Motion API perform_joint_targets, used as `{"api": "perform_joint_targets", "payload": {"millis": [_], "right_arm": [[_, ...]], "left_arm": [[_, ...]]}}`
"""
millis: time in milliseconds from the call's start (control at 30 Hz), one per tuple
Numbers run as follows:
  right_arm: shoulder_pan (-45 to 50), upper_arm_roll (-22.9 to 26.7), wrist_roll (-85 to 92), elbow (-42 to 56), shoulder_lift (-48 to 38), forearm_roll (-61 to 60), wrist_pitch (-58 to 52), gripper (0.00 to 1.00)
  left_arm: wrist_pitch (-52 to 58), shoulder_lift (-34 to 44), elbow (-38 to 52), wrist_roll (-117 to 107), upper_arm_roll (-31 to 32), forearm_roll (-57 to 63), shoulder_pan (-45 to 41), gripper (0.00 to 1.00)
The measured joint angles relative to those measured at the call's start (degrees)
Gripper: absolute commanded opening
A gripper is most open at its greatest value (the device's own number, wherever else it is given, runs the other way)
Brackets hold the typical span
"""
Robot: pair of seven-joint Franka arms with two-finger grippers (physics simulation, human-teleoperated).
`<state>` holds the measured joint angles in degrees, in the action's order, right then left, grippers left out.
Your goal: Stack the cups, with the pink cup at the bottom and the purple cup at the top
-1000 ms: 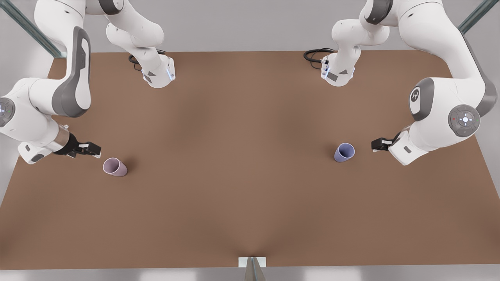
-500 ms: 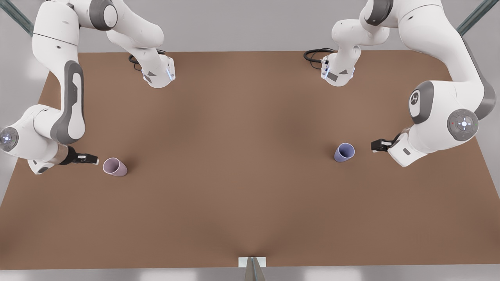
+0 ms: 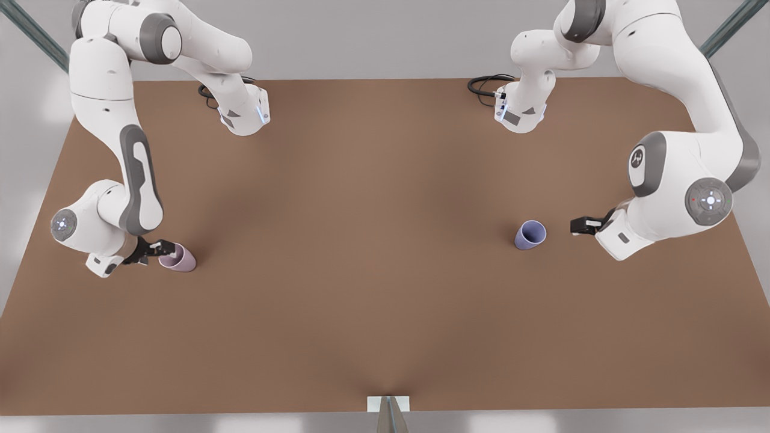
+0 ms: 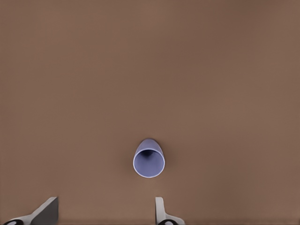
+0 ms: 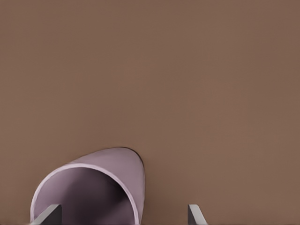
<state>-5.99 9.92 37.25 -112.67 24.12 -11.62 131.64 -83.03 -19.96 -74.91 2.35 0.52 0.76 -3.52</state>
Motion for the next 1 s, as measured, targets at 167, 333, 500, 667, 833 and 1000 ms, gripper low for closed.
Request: {"api": "perform_joint_targets", "payload": {"millis": [167, 333, 500, 667, 833, 1000], "right_arm": [[-0.3, 0.0, 4.8, -0.8, 1.5, -0.2, 3.3, 0.90], [0.0, 0.0, 8.7, -0.5, 3.6, -0.4, 5.1, 0.37], [0.4, -0.1, 12.0, 0.1, 3.3, -0.7, 4.5, 0.21], [0.3, -0.3, 14.1, 1.2, 2.4, -0.4, 3.7, 0.21], [1.3, -5.3, 13.5, 3.3, -2.1, -0.1, 0.7, 0.21], [10.5, -15.6, 5.7, 7.6, -4.1, 0.0, -3.9, 0.21]], "left_arm": [[0.2, -0.4, -0.1, 0.0, 0.0, 0.0, 0.0, 1.00], [0.2, -0.7, -0.8, 0.0, 0.0, -0.2, -0.1, 1.00], [0.2, -1.1, -1.0, -0.1, 0.0, -1.1, -0.1, 1.00], [0.2, -1.3, -1.1, -0.1, 0.0, -1.5, -0.1, 1.00], [0.1, -1.6, -1.1, -0.1, 0.0, -1.6, -0.1, 1.00], [0.0, -2.1, -1.1, -0.1, 0.0, -1.6, 0.0, 1.00]]}}
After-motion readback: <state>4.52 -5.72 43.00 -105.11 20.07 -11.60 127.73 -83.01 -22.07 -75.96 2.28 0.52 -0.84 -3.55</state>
